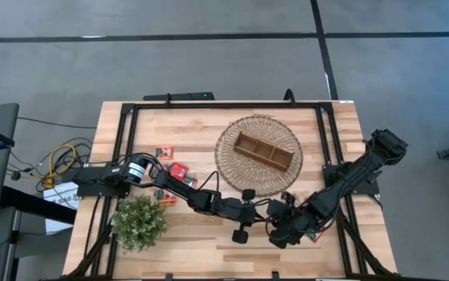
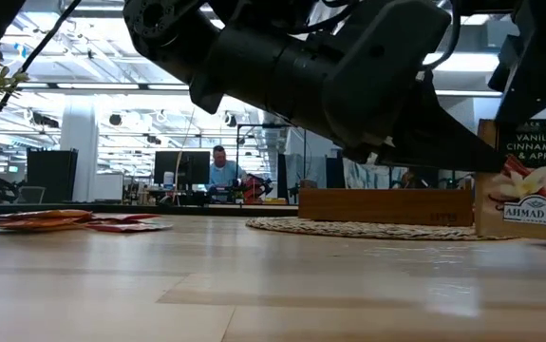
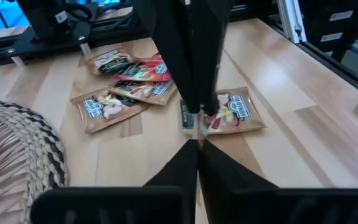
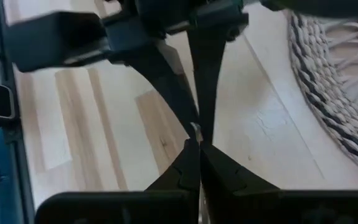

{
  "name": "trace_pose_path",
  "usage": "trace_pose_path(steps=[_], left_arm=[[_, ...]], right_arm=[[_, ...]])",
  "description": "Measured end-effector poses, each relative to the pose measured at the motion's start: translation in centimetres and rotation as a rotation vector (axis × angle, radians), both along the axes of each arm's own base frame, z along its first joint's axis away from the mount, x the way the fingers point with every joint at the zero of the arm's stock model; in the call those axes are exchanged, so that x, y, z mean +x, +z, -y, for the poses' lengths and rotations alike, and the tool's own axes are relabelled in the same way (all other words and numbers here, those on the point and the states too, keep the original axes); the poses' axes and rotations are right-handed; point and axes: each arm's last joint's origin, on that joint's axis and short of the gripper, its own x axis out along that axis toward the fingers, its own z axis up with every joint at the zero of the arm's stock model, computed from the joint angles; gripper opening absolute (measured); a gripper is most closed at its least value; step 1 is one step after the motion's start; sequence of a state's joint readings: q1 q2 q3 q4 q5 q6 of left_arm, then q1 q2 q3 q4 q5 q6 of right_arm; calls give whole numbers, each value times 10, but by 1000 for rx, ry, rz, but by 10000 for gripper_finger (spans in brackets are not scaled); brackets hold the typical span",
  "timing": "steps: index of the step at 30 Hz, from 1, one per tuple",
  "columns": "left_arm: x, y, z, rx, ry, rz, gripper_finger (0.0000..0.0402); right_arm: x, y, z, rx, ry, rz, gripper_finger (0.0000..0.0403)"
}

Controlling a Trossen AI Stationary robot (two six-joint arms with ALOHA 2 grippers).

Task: Pick & Place Tea
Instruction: Put the brown tea bag into the middle section of the wooden organizer

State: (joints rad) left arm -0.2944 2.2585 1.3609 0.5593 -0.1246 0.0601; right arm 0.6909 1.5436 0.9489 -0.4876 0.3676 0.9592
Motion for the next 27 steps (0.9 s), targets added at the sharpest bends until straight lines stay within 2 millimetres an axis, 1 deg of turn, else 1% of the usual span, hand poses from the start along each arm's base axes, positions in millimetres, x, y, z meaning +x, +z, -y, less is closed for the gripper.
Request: trace_pose_path(steps=[3, 7, 11, 14, 17, 21, 24, 27], left_arm=[[0, 0, 0, 3, 2, -3, 1], [0, -1, -1, 8, 10, -12, 0], [-2, -2, -1, -4, 13, -61, 0], [-3, 6, -3, -13, 18, -54, 0], [-6, 14, -7, -29, 10, -35, 0], [-7, 10, -14, -50, 23, -45, 0], [-6, 11, -15, -53, 26, -36, 0], [-7, 11, -14, -51, 23, -36, 0]], right_arm=[[1, 6, 2, 34, 4, -7, 34], [-1, 25, 4, 103, 24, 8, 105], [-16, 37, 0, 105, 68, -20, 179], [-30, 34, -8, 42, 80, -34, 217], [-43, 26, -17, -69, 54, -12, 230], [-49, 14, -30, -178, 54, 39, 224], [-44, 0, -35, -224, 53, 22, 210], [-33, -14, -32, -274, 32, -1, 195]])
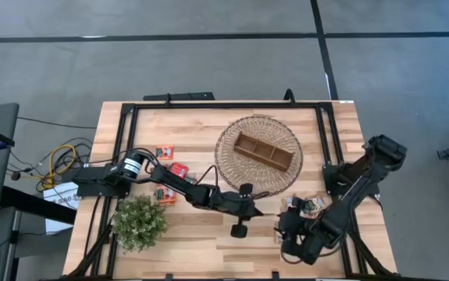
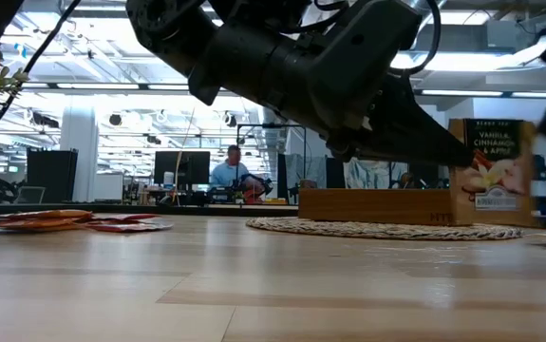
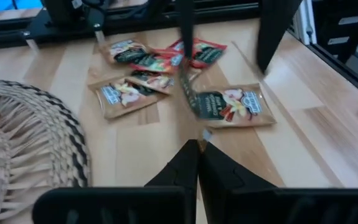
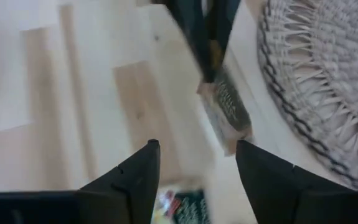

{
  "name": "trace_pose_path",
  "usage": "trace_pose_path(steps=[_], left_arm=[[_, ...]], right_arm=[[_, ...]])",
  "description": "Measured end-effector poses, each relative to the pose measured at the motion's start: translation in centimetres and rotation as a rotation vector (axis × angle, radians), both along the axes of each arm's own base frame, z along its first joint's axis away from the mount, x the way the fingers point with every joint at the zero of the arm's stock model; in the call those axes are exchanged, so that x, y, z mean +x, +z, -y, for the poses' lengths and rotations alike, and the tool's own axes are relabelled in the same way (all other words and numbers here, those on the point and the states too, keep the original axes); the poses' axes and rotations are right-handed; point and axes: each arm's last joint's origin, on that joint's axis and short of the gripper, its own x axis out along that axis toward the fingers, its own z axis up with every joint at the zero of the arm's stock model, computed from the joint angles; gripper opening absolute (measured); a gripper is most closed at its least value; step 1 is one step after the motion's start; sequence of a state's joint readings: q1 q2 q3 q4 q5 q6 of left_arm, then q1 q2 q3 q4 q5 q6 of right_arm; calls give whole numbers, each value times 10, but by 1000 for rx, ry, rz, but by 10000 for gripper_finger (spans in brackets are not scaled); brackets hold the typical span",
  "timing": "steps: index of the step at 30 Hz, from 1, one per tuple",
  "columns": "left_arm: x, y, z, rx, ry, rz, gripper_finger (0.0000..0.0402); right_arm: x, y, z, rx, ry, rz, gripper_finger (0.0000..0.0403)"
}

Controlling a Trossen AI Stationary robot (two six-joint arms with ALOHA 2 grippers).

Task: Pick & Place Tea
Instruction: Put the brown tea bag into the middle section of the wooden organizer

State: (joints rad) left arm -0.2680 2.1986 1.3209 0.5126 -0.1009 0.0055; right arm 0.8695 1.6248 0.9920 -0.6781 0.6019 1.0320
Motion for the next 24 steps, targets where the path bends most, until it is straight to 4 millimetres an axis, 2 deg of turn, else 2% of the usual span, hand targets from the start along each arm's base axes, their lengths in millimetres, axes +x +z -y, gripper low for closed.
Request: trace_pose_path(steps=[3, 6, 12, 14, 18, 24], left_arm=[[0, 0, 0, 0, -1, 5, 0], [0, 0, 0, 2, -1, -2, 0], [-1, -2, 0, 9, -1, -16, 0], [-1, -2, 0, 11, -1, -21, 0], [-1, -3, -1, 15, -1, -36, 0], [-2, -4, -1, 18, 2, -44, 0]], right_arm=[[11, -7, 4, -30, 7, -10, 179], [19, -6, 9, -42, 8, -11, 158], [27, 20, 5, 134, 95, -131, 126], [28, 27, 3, 133, 144, -162, 122], [33, 37, 6, 49, 199, -166, 126], [43, 30, 23, 7, 121, -185, 169]])
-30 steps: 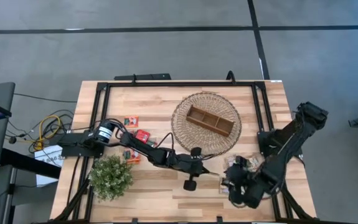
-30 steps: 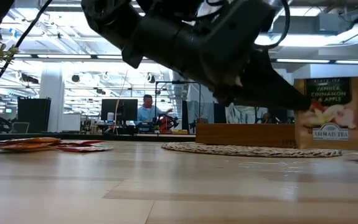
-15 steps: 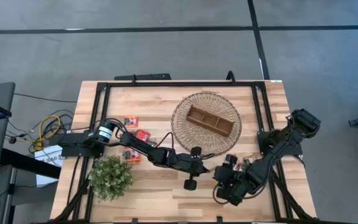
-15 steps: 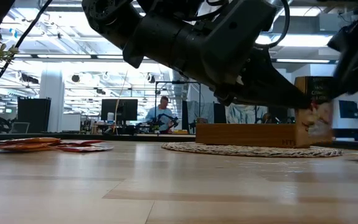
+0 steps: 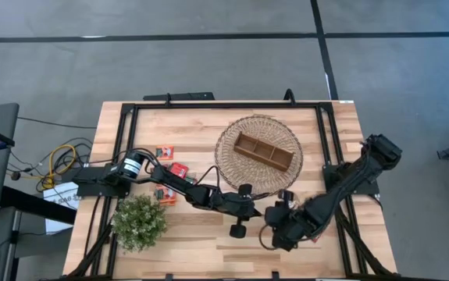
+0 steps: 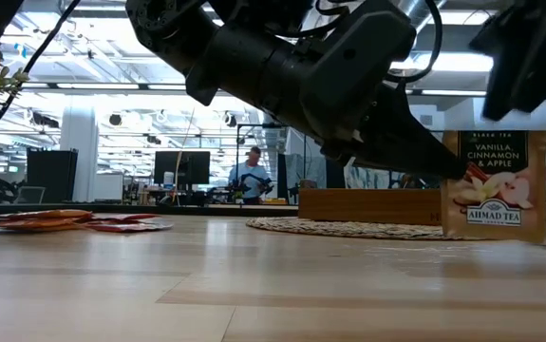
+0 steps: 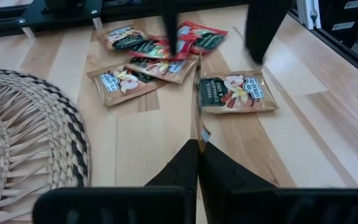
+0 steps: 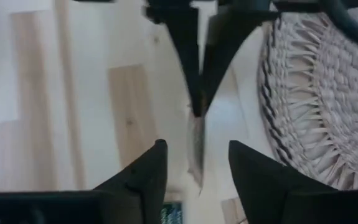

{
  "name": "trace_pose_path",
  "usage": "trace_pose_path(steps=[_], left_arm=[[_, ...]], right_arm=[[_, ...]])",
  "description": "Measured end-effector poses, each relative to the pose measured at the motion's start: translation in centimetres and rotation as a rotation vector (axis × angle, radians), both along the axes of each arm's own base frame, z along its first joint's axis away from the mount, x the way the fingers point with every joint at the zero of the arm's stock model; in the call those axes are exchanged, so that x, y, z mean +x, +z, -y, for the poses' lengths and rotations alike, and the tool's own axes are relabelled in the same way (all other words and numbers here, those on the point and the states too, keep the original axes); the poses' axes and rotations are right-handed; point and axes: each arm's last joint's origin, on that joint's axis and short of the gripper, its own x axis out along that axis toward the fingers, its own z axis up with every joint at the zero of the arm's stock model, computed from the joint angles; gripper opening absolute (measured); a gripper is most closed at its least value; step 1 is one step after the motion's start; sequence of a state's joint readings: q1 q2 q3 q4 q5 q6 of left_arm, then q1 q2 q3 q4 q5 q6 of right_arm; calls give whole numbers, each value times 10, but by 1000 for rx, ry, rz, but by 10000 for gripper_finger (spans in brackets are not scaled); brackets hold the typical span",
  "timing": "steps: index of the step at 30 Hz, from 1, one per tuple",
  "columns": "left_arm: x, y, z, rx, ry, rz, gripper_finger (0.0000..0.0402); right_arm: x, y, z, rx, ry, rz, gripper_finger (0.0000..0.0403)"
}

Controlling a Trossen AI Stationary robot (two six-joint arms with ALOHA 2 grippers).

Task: Pick & Place Tea
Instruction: Put the brown tea bag into the middle section of the wooden organizer

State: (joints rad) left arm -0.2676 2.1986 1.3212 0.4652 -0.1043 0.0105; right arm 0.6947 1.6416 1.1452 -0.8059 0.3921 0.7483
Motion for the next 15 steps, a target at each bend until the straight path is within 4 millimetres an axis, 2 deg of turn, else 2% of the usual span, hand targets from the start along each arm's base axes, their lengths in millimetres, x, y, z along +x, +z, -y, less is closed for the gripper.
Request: trace_pose_path(steps=[3, 6, 10, 15], left_arm=[[0, 0, 0, 1, 1, -1, 0], [0, 0, 0, 1, 1, -1, 0], [0, 0, 0, 1, 2, 0, 0], [0, 0, -1, 9, 19, -1, 0]], right_arm=[[4, -8, 5, -1, -11, -34, 191], [8, -17, 6, -25, 8, -72, 188], [15, -32, 3, -27, 51, -113, 142], [17, -38, 0, -30, 54, -124, 54]])
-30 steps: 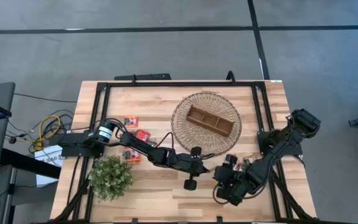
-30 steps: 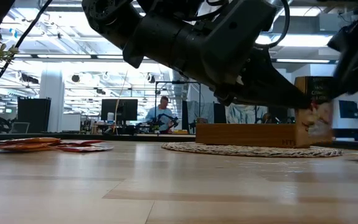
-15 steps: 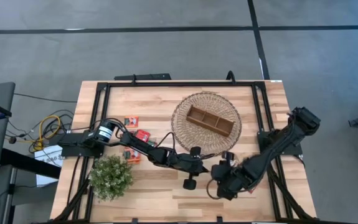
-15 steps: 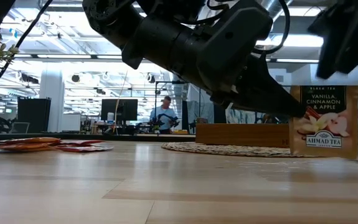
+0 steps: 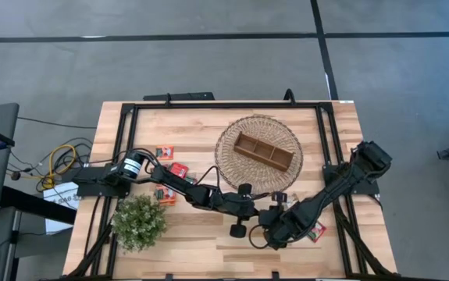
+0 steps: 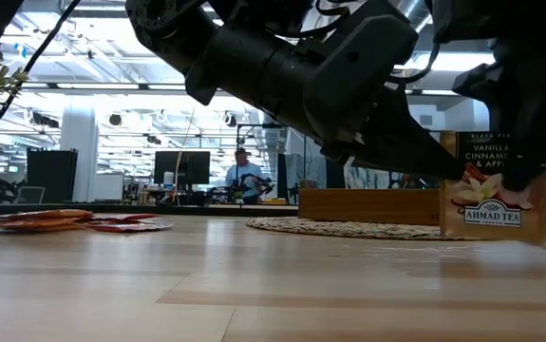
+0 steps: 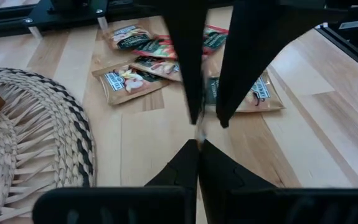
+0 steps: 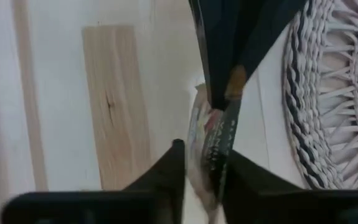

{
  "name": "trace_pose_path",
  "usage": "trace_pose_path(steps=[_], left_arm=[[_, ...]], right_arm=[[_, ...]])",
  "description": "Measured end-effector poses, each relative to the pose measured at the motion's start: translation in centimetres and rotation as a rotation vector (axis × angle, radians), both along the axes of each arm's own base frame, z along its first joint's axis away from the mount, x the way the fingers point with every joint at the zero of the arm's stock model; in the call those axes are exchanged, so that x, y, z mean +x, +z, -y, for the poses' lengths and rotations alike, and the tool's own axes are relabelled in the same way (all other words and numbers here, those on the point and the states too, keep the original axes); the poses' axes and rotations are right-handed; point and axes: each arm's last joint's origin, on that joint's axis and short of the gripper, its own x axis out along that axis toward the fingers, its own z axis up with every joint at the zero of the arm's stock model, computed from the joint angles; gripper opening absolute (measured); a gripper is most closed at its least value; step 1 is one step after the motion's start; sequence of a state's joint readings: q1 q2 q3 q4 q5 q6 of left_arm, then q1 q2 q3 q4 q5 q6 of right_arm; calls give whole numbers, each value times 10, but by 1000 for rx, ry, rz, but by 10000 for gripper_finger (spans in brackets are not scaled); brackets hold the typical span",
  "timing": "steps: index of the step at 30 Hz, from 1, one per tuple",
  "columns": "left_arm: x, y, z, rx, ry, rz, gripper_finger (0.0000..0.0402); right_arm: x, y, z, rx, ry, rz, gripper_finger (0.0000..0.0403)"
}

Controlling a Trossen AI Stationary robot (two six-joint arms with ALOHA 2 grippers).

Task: Pick & Place Tea
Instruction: Put the brown tea bag into the middle section of the wooden organizer

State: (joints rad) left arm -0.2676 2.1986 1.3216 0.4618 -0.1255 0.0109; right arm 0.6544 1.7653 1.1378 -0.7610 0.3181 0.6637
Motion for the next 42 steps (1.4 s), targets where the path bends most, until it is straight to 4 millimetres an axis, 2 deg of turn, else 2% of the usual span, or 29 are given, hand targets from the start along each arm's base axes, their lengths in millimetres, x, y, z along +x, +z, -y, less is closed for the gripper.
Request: trace_pose_path(steps=[3, 7, 11, 14, 16, 19, 22, 25, 28, 32, 35, 42], left_arm=[[0, 0, 0, 2, 6, 3, 0], [-5, 9, -1, 56, -14, -54, 19], [-20, 41, -8, 144, 42, -137, 73], [-39, 69, -15, 186, 139, -223, 110], [-52, 79, -18, 190, 161, -286, 124], [-71, 79, -15, 176, 153, -288, 129], [-92, 67, -10, 157, 124, -238, 121], [-106, 55, -9, 116, 111, -124, 110], [-118, 48, -8, 89, 101, -15, 100], [-129, 37, -6, 83, 95, 17, 93], [-132, 36, -3, 89, 92, 12, 92], [-136, 34, 5, 86, 85, -5, 91]], right_arm=[[0, 1, 0, 3, -8, 4, 10], [-5, 10, 4, 14, -49, 1, 7], [-17, 33, 15, -3, -88, 24, 3], [-25, 59, 33, -20, -135, 89, 1], [-28, 77, 51, -42, -168, 149, 1], [-27, 97, 83, -70, -192, 198, 1], [-20, 105, 119, -125, -202, 194, 1], [-9, 104, 158, -190, -210, 151, 1], [1, 98, 196, -170, -222, 106, 0], [9, 89, 234, -146, -231, 72, 0], [9, 81, 250, -98, -225, 66, 0], [-5, 51, 262, -43, -219, 108, 0]])
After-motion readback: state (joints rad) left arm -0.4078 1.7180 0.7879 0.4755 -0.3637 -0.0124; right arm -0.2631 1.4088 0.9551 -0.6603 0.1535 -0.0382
